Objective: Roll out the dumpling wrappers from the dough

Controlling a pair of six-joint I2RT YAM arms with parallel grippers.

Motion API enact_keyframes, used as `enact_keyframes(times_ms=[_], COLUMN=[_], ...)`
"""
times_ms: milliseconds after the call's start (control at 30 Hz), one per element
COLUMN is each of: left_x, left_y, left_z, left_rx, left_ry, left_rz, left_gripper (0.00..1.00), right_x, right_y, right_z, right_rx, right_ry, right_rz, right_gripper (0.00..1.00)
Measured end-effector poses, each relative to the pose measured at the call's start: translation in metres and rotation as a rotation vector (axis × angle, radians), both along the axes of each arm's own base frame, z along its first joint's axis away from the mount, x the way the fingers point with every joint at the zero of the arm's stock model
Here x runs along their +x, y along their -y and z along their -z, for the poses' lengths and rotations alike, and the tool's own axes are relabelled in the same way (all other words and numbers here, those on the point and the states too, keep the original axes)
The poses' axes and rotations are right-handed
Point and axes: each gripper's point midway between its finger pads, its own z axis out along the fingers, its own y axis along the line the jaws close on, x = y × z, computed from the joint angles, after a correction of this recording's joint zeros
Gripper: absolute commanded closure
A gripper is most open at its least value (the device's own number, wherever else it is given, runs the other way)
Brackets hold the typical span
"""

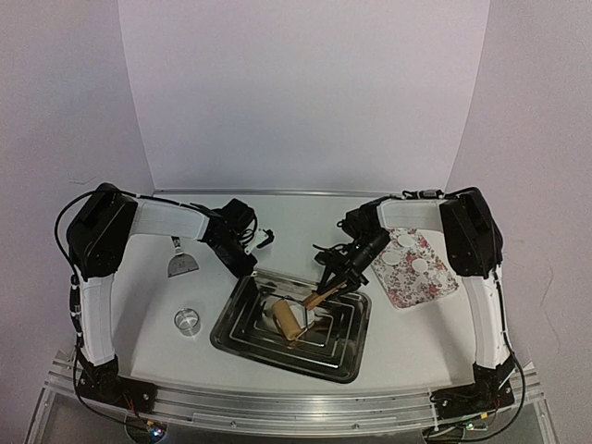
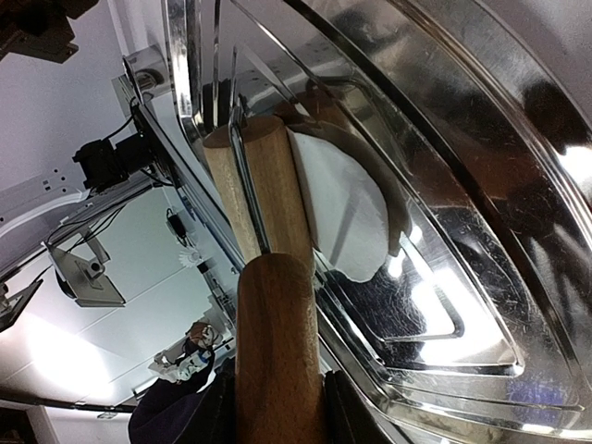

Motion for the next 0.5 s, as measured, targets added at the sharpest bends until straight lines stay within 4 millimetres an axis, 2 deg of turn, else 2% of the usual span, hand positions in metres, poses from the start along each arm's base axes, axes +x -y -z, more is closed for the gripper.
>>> enact_keyframes(times_ms=[500], left_x=[0.0], left_y=[0.0], left_z=[0.0], left_rx=[0.0], left_ry=[0.0], left_rz=[0.001], left_gripper=[1.0], right_x=[-0.0037], right_y=[-0.0092], right_z=[0.0014], right_rx=[0.001], right_ry=[-0.02], right_rz=[-0.009], right_gripper=[1.0])
